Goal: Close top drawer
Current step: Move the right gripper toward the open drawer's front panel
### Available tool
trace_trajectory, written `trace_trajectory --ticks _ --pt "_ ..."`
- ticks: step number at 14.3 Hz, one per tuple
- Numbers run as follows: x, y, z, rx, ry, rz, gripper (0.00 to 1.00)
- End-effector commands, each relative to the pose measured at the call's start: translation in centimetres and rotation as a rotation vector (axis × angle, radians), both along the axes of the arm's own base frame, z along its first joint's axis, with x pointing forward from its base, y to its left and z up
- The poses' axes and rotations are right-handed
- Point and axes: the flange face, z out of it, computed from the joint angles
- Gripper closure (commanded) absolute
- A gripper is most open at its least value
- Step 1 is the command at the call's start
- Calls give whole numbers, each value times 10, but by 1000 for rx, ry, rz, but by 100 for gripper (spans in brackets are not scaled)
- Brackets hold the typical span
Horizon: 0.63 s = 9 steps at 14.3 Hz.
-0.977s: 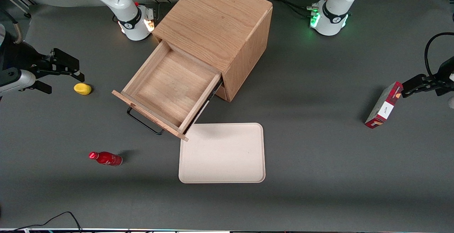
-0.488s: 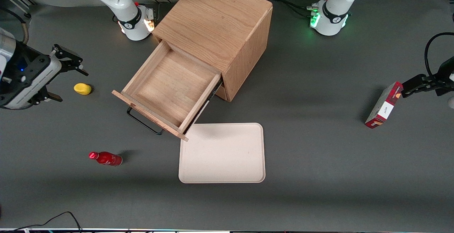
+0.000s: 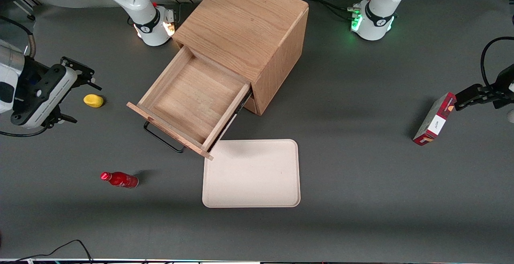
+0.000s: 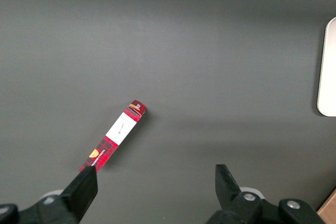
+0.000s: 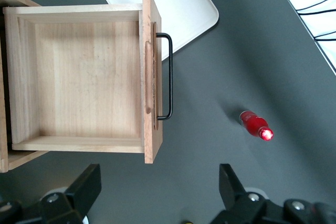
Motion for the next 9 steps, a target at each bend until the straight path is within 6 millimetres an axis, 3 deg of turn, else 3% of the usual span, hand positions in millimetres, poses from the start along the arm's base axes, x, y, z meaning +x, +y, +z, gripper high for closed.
trace_trajectory --ticks 1,5,9 --pt "21 2 -27 0 20 -6 0" --pt "46 23 -97 5 137 -62 0" --pt "68 28 -168 14 230 -66 0"
